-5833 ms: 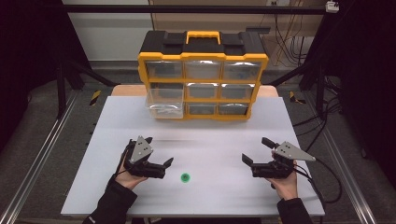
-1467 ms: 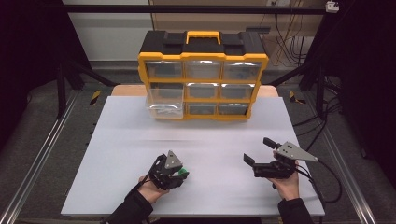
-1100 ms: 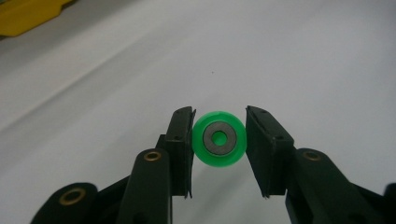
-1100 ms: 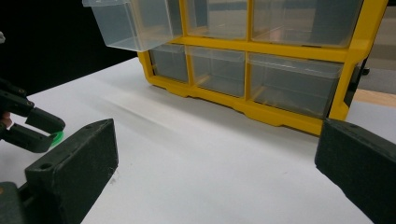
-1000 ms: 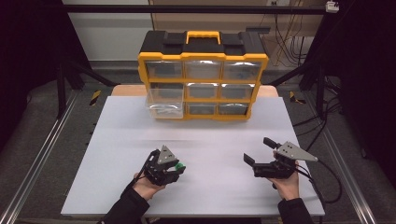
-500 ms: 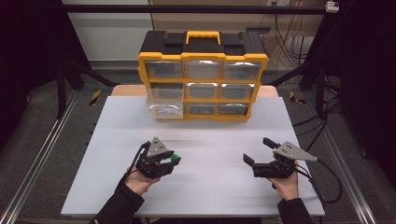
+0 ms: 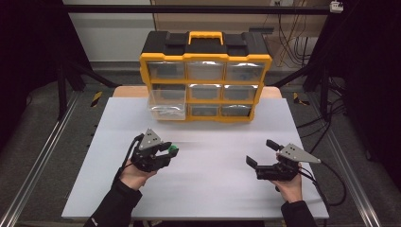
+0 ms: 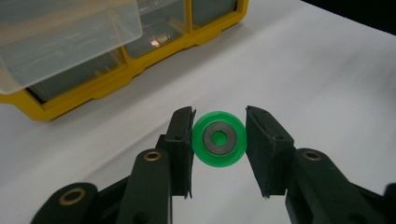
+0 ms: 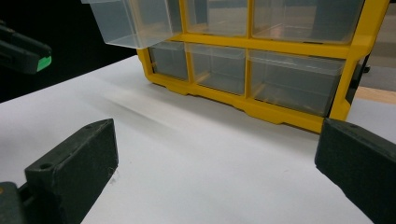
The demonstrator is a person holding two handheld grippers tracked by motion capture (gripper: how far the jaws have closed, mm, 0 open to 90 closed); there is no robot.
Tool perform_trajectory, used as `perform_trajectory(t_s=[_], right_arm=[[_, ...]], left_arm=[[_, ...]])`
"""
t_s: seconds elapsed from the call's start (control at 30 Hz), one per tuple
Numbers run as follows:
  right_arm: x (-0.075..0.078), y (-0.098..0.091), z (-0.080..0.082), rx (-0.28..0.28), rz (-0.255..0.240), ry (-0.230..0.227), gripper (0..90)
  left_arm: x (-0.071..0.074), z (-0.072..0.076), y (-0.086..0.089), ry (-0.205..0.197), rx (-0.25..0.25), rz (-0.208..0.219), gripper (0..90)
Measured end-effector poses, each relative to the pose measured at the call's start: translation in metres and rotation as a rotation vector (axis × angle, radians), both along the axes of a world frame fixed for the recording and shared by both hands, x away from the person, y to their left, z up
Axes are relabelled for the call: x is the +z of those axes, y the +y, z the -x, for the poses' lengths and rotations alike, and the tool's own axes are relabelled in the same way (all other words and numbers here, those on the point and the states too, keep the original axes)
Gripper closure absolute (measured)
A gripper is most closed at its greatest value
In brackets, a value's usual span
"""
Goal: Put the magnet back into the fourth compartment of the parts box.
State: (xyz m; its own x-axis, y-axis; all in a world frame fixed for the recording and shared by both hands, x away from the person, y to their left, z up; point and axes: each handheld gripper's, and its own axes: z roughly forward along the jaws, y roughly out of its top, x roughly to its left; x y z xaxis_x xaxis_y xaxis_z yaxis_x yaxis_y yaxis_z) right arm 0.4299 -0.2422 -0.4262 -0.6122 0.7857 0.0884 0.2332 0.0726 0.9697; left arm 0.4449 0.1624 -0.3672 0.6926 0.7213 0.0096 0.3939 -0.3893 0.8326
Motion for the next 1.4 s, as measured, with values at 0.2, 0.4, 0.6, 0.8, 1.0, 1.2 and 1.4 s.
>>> perform_trajectory(t_s=[0.2, 0.4, 0.6, 0.8, 1.0, 1.2, 1.4], right_arm=[[0.0, 0.0, 0.0, -0.002, 0.002, 0.006, 0.0], [-0.001, 0.001, 0.0, 0.0, 0.006, 0.005, 0.0], [-0.001, 0.0, 0.0, -0.002, 0.004, 0.005, 0.0], [-0.001, 0.001, 0.0, -0.001, 0.004, 0.004, 0.0], [0.0, 0.001, 0.0, -0.001, 0.0, 0.004, 0.0], [-0.001, 0.0, 0.0, -0.001, 0.005, 0.005, 0.0], [0.0, 0.0, 0.0, -0.002, -0.001, 0.007, 0.0]], left_arm=[[0.01, -0.002, 0.004, -0.021, 0.008, 0.021, 62.0], [0.021, -0.005, 0.008, -0.043, 0.014, 0.036, 62.0], [0.035, -0.007, 0.008, -0.064, 0.02, 0.047, 62.0], [0.05, -0.009, 0.009, -0.089, 0.017, 0.049, 62.0], [0.063, -0.014, 0.01, -0.108, 0.02, 0.026, 62.0], [0.074, -0.019, 0.008, -0.119, 0.027, 0.009, 62.0], [0.082, -0.027, 0.006, -0.119, 0.04, -0.001, 62.0]])
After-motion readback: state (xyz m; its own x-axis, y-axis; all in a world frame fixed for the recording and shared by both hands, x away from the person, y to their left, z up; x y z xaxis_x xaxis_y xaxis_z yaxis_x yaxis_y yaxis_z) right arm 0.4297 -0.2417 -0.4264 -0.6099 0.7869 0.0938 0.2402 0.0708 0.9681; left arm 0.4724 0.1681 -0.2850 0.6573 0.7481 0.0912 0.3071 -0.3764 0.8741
